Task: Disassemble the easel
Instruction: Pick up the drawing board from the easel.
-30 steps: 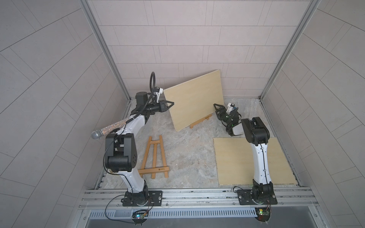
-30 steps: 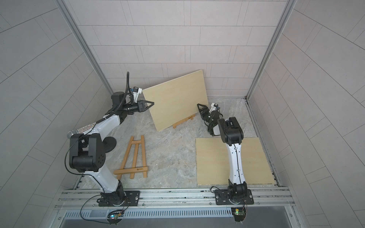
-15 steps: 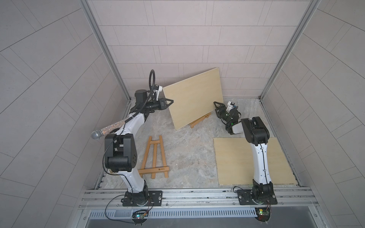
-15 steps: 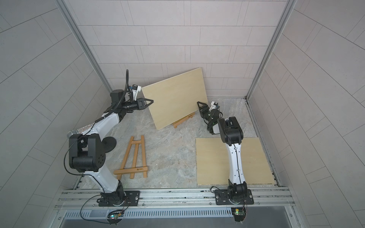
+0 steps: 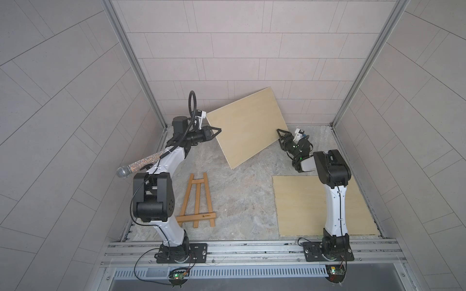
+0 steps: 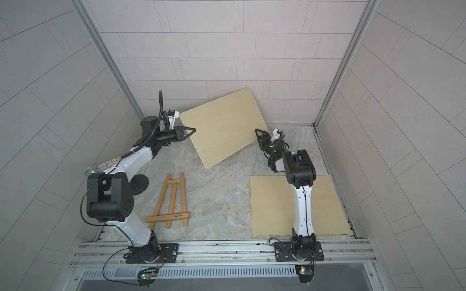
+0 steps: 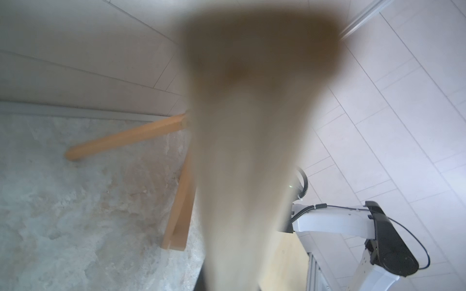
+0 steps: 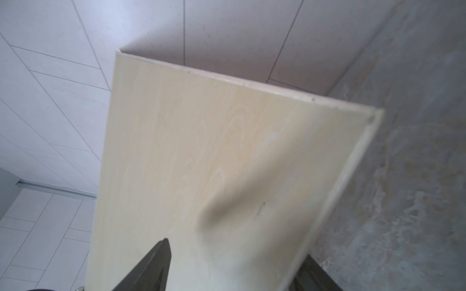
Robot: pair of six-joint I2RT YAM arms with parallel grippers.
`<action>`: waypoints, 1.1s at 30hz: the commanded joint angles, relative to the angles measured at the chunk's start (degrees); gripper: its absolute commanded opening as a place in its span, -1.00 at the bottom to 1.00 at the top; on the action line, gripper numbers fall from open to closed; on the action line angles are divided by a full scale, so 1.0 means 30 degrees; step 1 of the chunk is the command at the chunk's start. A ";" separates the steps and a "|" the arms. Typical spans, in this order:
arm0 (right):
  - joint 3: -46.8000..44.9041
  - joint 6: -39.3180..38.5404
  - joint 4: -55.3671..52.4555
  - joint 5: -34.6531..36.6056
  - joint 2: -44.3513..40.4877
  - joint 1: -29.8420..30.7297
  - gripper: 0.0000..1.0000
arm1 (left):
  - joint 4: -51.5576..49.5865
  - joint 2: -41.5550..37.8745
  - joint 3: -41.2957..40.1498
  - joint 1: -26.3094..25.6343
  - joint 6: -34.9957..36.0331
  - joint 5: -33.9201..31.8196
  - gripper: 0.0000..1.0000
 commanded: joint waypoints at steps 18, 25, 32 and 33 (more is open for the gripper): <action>-0.5322 0.0443 0.3324 -0.1705 -0.6707 -0.0651 0.05 | 0.8576 -0.2942 -0.4455 -0.2182 -0.7550 0.1613 -1.00; -0.8836 0.0847 0.2477 -0.2707 -0.9531 -0.1821 -0.27 | 0.1301 -0.4609 -0.4615 -0.2769 -0.2571 0.1552 -1.00; -1.1878 -0.1036 -0.3155 -0.3649 -1.4139 -0.1881 -0.39 | -0.2796 -0.5451 -0.5075 -0.3653 0.0016 0.0887 -1.00; -1.2133 -0.1752 -0.4914 -0.3748 -1.5335 -0.1882 -0.40 | -0.3404 -0.5520 -0.5056 -0.3832 0.0410 0.0771 -1.00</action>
